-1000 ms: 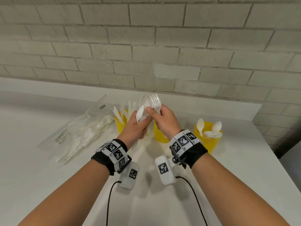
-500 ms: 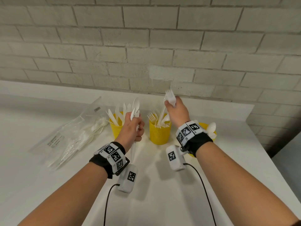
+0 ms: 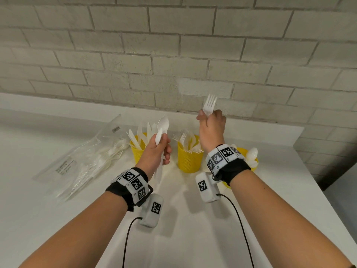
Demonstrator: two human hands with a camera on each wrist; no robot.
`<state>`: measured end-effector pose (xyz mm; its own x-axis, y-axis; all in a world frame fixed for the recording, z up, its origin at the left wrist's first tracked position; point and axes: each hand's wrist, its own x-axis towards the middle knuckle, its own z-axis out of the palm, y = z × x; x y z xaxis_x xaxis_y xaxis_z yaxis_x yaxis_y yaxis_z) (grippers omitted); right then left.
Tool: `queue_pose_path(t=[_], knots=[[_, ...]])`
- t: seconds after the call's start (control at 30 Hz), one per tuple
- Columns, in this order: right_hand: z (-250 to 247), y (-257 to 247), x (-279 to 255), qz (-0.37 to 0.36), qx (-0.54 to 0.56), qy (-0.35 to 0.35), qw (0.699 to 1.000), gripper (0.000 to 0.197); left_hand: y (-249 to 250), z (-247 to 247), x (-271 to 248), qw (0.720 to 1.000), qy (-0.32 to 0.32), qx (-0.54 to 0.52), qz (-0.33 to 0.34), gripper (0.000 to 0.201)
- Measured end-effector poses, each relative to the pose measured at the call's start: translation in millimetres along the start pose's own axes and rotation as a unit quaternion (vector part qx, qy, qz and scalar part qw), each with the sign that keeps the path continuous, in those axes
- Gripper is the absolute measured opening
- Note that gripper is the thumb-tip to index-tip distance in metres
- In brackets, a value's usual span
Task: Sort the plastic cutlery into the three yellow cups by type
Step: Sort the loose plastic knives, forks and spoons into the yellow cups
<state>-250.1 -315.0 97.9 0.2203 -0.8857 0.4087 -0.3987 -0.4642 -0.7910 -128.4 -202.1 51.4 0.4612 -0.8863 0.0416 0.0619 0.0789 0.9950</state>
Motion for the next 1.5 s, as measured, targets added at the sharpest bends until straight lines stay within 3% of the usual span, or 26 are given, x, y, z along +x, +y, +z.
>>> queue_pose_path(t=[0.13,0.3,0.37,0.43,0.5,0.57,0.67,0.8,0.87,0.97,1.07,1.13,1.27,1.4,1.5], knots=[[8,0,1,-0.036,0.037,-0.044,0.998,0.034,0,-1,1,0.999,0.008,-0.015,-0.03,0.036],[20,18,5,0.047,-0.062,-0.152,0.985,0.033,3,-6,1,0.995,-0.01,-0.087,-0.043,0.039],[22,18,2,0.073,-0.056,-0.133,0.987,0.05,4,-10,2,0.993,-0.016,-0.111,-0.045,0.038],[25,11,-4,0.047,-0.052,-0.058,0.996,0.063,3,-13,3,0.99,-0.029,-0.127,-0.044,0.038],[27,-2,-12,0.0,-0.023,-0.016,1.0,0.05,3,-15,3,0.989,-0.047,-0.132,-0.044,0.04],[32,-14,-20,-0.03,0.017,-0.065,0.997,0.028,3,-16,3,0.989,-0.055,-0.131,-0.045,0.039],[41,-26,-31,-0.031,0.041,-0.189,0.981,0.028,2,-17,4,0.989,-0.05,-0.131,-0.042,0.038],[46,-31,-31,0.034,0.127,-0.235,0.963,0.02,1,-21,2,0.995,-0.028,-0.09,-0.04,0.039],[46,-37,-28,0.05,0.166,-0.217,0.961,0.011,3,-23,-2,0.998,-0.005,-0.051,-0.029,0.034],[41,-51,-18,0.058,0.246,-0.122,0.96,0.007,3,-29,-9,0.999,0.039,0.007,-0.015,0.027],[33,-60,-7,0.006,0.269,-0.019,0.963,0.008,2,-40,-15,0.995,0.08,0.064,0.0,0.02],[34,-62,-5,-0.018,0.265,-0.011,0.964,0.006,1,-47,-17,0.991,0.1,0.089,0.015,0.018],[57,-56,-10,-0.007,0.212,-0.058,0.975,0.007,1,-52,-16,0.99,0.102,0.089,0.032,0.015],[84,-37,-19,0.038,0.133,-0.152,0.979,0.007,1,-50,-17,0.992,0.085,0.086,0.03,0.018],[88,-27,-22,0.035,0.088,-0.196,0.976,0.023,2,-47,-18,0.992,0.08,0.088,0.038,0.019]])
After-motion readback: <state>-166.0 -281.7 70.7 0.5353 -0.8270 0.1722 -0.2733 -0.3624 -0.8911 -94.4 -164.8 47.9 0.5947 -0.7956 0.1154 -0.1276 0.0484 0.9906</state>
